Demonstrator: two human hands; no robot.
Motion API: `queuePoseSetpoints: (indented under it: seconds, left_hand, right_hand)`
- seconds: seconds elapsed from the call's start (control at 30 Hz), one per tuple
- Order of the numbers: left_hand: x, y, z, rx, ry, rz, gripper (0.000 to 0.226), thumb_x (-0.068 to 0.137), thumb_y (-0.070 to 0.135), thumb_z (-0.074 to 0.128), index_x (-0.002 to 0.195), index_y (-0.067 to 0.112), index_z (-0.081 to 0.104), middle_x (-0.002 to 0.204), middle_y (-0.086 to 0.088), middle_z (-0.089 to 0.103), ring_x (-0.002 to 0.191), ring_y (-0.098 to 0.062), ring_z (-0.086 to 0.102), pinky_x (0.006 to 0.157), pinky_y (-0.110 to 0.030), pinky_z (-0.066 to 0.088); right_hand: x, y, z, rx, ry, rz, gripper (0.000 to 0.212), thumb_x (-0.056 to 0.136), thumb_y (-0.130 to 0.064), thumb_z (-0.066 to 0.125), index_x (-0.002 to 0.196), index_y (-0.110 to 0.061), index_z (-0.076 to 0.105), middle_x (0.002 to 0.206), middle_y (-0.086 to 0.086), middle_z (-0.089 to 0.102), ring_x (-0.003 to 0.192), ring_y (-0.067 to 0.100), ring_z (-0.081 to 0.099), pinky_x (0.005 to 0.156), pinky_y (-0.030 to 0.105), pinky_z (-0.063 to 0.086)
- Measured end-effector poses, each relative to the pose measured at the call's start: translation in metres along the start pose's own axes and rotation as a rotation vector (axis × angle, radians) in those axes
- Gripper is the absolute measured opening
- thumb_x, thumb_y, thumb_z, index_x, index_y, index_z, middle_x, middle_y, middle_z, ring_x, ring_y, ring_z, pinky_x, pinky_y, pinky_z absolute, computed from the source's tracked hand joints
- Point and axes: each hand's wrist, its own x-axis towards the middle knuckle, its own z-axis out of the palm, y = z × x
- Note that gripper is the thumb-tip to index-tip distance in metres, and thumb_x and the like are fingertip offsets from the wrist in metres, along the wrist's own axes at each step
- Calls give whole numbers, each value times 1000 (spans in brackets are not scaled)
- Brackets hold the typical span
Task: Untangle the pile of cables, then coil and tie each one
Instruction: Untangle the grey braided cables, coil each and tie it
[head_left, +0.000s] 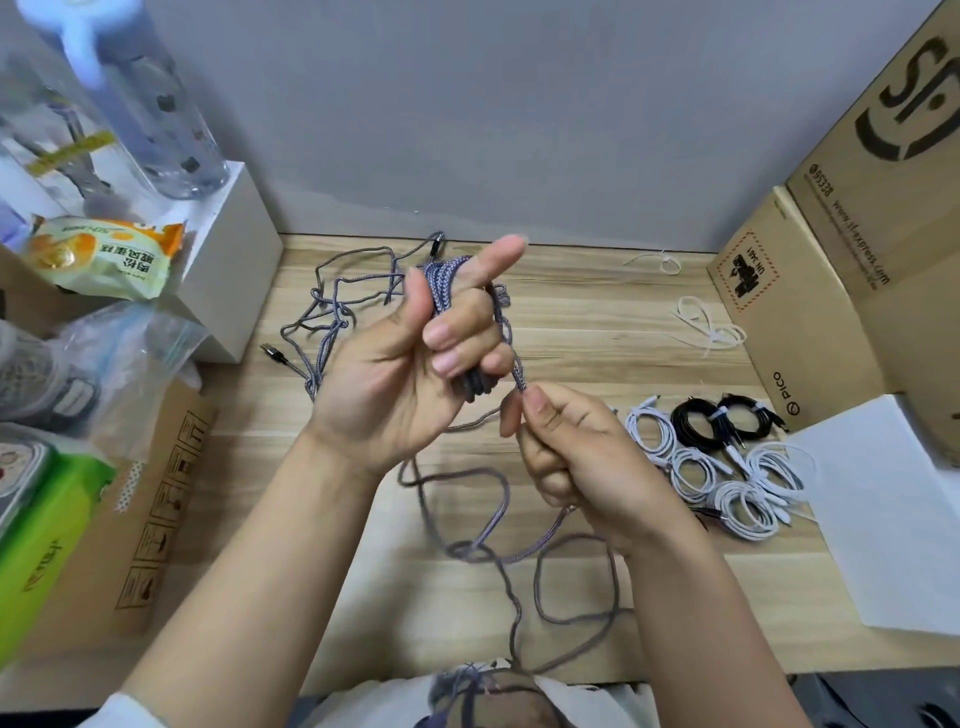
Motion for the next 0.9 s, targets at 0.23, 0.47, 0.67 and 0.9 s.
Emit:
queuePoseSetpoints:
  seconds: [0.23, 0.47, 0.67, 0.9]
  left_hand:
    - [0, 4, -7, 30, 250, 209, 50, 96, 9, 45, 139, -11, 29, 99, -22, 62, 94, -33, 62, 103, -40, 39]
    - [6, -12, -16, 533, 368, 347, 64, 78, 28, 57, 136, 11, 35, 86, 4, 72, 80, -7, 68, 84, -22, 51]
    - [-3, -16, -25, 1197, 371, 60, 35, 95, 7, 46, 130, 0, 46, 72, 1, 65, 78, 2, 59, 81, -10, 41]
    - [-10, -20, -14, 1362, 379, -98, 42, 89, 44, 40, 81, 11, 64, 54, 4, 54, 51, -4, 46, 50, -12, 36]
  right_hand:
    - [-2, -1, 5, 394, -156, 170, 30, 85, -36, 44, 65, -16, 52, 43, -9, 22, 30, -1, 16, 34, 13, 31]
    - [-4, 1, 20, 49, -158, 264, 31, 96, -33, 40, 72, -13, 46, 44, -6, 30, 30, 0, 18, 34, 14, 28]
    - [-11, -6, 21, -196, -85, 186, 30, 95, -24, 50, 67, -14, 51, 42, -13, 30, 36, 0, 20, 37, 13, 16]
    - [-10, -7, 13, -474, 103, -128, 20, 80, -35, 67, 66, -21, 71, 64, -1, 68, 67, 10, 61, 73, 33, 51]
